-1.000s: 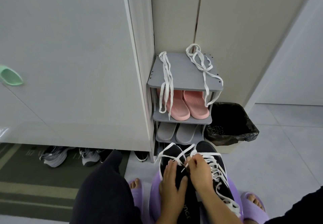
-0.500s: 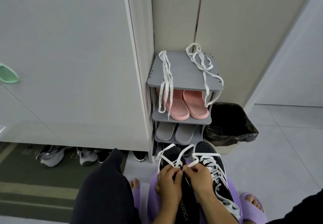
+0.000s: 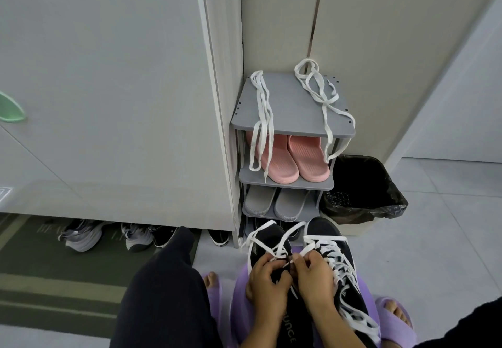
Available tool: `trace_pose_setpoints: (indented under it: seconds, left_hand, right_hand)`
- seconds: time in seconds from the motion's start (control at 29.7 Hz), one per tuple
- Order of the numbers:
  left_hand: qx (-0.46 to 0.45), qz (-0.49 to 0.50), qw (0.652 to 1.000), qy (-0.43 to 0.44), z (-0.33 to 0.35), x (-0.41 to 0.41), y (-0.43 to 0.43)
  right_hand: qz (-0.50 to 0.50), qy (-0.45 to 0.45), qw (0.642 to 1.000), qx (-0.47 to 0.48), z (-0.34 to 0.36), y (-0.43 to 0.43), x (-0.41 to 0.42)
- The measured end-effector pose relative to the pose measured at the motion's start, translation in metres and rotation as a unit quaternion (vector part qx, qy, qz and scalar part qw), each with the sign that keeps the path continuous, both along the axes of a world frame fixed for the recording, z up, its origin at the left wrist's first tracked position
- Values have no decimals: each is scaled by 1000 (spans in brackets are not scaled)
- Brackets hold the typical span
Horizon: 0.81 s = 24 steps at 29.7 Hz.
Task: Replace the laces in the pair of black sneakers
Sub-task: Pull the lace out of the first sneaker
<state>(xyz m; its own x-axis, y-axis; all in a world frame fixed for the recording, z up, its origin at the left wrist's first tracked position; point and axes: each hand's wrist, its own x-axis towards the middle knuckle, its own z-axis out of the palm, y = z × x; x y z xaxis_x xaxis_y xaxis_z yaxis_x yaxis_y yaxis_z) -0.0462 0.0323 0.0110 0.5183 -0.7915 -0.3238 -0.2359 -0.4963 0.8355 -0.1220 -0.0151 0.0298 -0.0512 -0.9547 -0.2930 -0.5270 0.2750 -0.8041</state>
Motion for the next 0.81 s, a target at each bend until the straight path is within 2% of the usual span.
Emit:
trace_pose_setpoints:
  seconds: [0.17, 0.24, 0.34, 0.4, 0.51, 0.57, 0.64, 0.74, 0.81]
  left_hand:
    - [-27, 13, 999, 40, 2, 4, 1]
    - [-39, -12, 999, 23, -9, 9, -1]
    - [-19, -61, 997, -44, -18, 16, -7]
    - [-37, -80, 986, -143, -19, 19, -10]
    - [-165, -62, 940, -293, -18, 24, -15]
    - [-182, -101, 910, -360, -19, 26, -18]
    - [-176, -99, 915, -350, -19, 25, -19]
    - [-162, -73, 960, -218, -20, 22, -16]
    - [-151, -83, 971, -165, -18, 20, -14]
  right_hand:
    - [16, -8, 1000, 3, 0, 0, -1]
    - [20, -32, 999, 12, 0, 2, -2]
    - [12, -120, 992, 36, -1, 9, -2]
    - [11, -150, 987, 49, -2, 11, -3]
    - [-5, -173, 983, 57, -1, 10, -2]
    - [-23, -184, 981, 62, -2, 8, -2]
    - [-47, -198, 975, 86, -5, 6, -2]
    - [-81, -231, 959, 146, -10, 4, 1]
    - [-79, -206, 966, 136, -15, 2, 4]
